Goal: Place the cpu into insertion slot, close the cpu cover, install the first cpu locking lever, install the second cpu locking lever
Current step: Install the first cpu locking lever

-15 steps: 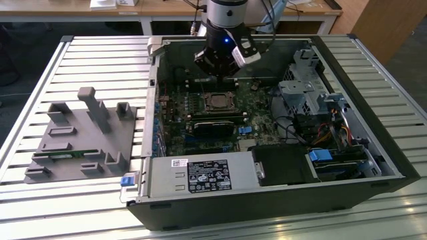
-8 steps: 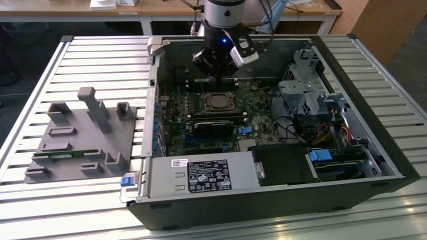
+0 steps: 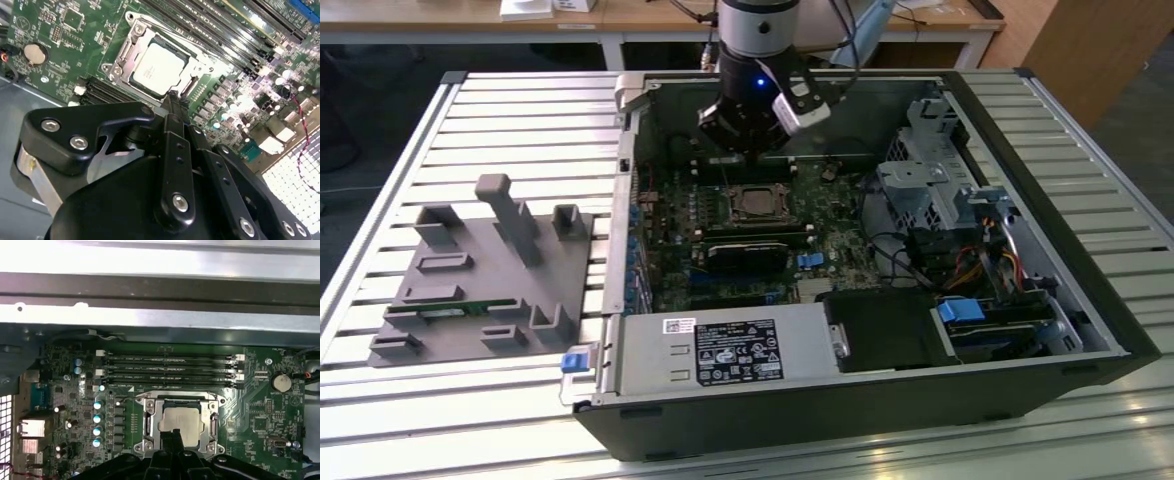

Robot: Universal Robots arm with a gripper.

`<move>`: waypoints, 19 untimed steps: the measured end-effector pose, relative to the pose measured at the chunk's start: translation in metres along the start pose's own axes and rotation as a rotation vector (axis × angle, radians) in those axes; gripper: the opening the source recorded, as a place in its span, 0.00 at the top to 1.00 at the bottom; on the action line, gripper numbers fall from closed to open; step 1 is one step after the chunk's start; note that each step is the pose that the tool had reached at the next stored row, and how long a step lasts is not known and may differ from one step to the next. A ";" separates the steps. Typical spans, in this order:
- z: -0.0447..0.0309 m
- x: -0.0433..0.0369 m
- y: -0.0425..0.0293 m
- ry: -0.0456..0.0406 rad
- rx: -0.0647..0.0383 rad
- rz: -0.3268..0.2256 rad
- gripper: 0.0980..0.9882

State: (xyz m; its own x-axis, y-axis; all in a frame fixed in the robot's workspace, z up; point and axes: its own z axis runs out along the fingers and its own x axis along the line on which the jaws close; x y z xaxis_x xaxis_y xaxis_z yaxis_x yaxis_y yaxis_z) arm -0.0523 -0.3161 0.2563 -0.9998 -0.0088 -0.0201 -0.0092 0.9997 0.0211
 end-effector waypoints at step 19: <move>-0.0001 0.0466 0.0005 -0.0236 -0.003 -0.007 0.99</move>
State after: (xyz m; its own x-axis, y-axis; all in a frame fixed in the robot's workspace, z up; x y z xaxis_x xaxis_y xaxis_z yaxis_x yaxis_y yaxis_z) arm -0.0990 -0.3160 0.2555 -0.9989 -0.0155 -0.0439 -0.0166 0.9996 0.0234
